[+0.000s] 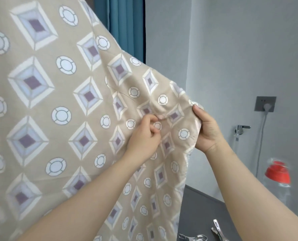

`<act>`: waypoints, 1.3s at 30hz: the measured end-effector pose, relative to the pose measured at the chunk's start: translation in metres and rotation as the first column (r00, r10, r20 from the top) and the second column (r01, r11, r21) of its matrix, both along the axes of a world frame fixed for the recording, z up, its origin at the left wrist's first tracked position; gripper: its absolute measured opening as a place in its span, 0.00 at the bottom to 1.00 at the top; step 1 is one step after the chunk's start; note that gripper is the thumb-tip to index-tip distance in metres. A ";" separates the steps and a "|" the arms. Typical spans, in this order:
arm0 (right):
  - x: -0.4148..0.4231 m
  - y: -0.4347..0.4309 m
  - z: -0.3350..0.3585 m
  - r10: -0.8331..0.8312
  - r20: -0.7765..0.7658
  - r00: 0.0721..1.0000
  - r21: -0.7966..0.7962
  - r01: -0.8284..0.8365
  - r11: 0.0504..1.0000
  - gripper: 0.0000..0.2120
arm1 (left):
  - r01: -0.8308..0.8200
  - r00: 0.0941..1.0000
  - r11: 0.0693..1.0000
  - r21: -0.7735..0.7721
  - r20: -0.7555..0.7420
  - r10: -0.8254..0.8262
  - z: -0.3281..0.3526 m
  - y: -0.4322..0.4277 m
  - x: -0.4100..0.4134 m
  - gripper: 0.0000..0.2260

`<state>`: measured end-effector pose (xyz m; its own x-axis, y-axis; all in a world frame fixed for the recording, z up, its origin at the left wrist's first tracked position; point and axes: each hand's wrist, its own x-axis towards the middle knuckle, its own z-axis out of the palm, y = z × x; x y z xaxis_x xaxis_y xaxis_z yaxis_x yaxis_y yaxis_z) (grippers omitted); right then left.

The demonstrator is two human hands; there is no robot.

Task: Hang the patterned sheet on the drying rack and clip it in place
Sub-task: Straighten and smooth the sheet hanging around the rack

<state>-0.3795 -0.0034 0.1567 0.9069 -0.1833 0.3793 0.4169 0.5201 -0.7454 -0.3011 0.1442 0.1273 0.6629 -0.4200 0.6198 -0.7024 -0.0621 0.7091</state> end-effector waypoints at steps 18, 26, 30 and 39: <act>0.043 0.025 0.076 -0.904 -0.114 0.412 -0.510 0.757 0.409 0.34 | -0.086 0.951 0.996 -0.031 0.294 0.091 0.106 0.027 0.003 0.14; 0.055 0.132 0.129 -0.537 0.306 0.786 -0.515 0.611 0.601 0.05 | -0.236 0.896 0.966 -0.108 0.361 0.259 0.156 0.098 -0.006 0.12; 0.066 0.178 0.150 -0.353 0.417 0.837 -0.539 0.541 0.646 0.06 | -0.318 0.795 0.933 -0.171 0.487 0.360 0.174 0.138 -0.010 0.12; 0.089 0.198 0.176 -0.589 0.442 0.677 -0.446 0.735 0.510 0.07 | -0.517 0.280 0.769 -0.376 0.775 0.567 0.212 0.219 0.005 0.15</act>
